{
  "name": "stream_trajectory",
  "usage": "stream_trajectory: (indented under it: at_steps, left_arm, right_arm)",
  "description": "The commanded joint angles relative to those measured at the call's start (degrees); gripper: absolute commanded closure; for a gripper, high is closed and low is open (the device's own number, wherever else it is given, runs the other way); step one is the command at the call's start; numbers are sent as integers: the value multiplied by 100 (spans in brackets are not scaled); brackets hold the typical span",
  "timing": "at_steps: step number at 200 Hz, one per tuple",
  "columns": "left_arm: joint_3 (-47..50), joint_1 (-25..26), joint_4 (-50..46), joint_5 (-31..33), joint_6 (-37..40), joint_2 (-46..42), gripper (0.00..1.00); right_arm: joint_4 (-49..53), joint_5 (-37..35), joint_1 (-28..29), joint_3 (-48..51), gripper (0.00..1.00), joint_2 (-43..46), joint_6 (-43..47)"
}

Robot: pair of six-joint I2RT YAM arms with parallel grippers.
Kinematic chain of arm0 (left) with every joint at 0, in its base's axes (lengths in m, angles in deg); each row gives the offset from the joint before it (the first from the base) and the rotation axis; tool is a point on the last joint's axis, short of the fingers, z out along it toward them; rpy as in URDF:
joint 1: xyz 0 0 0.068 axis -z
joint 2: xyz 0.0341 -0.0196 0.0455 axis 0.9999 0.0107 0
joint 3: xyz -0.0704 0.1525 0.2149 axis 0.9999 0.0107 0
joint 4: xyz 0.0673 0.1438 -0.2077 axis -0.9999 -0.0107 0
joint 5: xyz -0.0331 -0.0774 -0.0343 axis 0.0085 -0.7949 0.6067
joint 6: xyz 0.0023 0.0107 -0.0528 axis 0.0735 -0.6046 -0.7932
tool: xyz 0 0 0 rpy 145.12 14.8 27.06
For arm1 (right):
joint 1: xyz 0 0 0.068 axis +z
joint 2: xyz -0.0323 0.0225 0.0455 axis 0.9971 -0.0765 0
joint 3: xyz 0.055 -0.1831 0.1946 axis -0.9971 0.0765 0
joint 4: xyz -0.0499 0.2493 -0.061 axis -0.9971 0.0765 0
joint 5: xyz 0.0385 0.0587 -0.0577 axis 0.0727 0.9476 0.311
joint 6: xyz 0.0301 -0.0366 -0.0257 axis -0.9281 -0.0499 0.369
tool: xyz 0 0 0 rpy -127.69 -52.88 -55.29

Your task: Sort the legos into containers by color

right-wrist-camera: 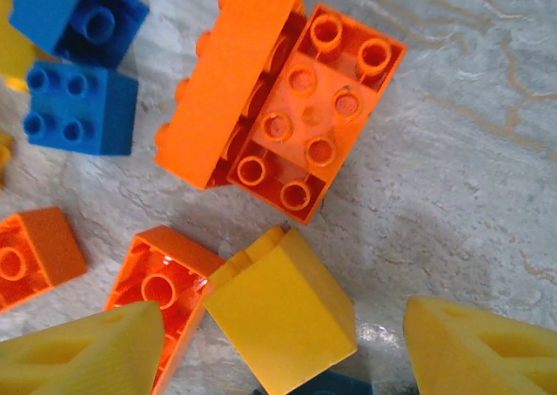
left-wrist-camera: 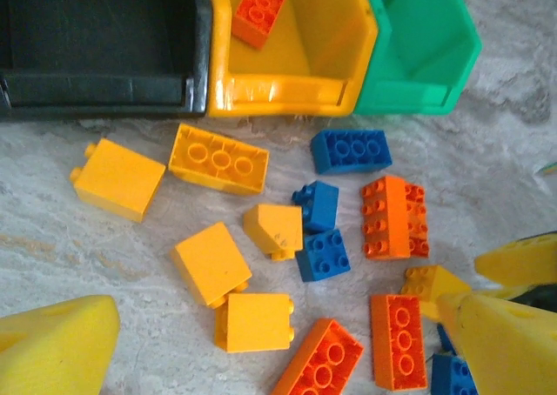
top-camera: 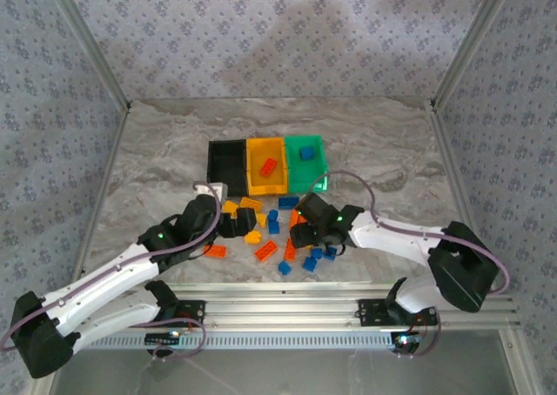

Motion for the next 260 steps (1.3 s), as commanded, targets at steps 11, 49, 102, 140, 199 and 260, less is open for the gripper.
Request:
stream_trajectory:
  at_steps: [11,49,102,140,199,260]
  left_arm:
    - [-40,-11,-59,293,-72,-66,1]
    - [-48,-58,-127,317,-105,5,1]
    - [-24,-70,-149,279,-99,-46,1]
    - [16,-74,-166,372,-135,-71,1]
    - [88,-89,-314,649,-273,-277,0]
    - [154,-153,-551,889,-431,-548,0]
  right_arm:
    - [629,-583,139,-287,25,-272,273]
    - [894,-703,111,-349,31,-536,82]
    - [837,-790,-316,-44,41,-112,-328]
    - [392,-347,-347,-75,27,-282,-212]
    - [194,-201,-519,139,45,-505,-221]
    - [408,-469,-552,-192,65,226,185]
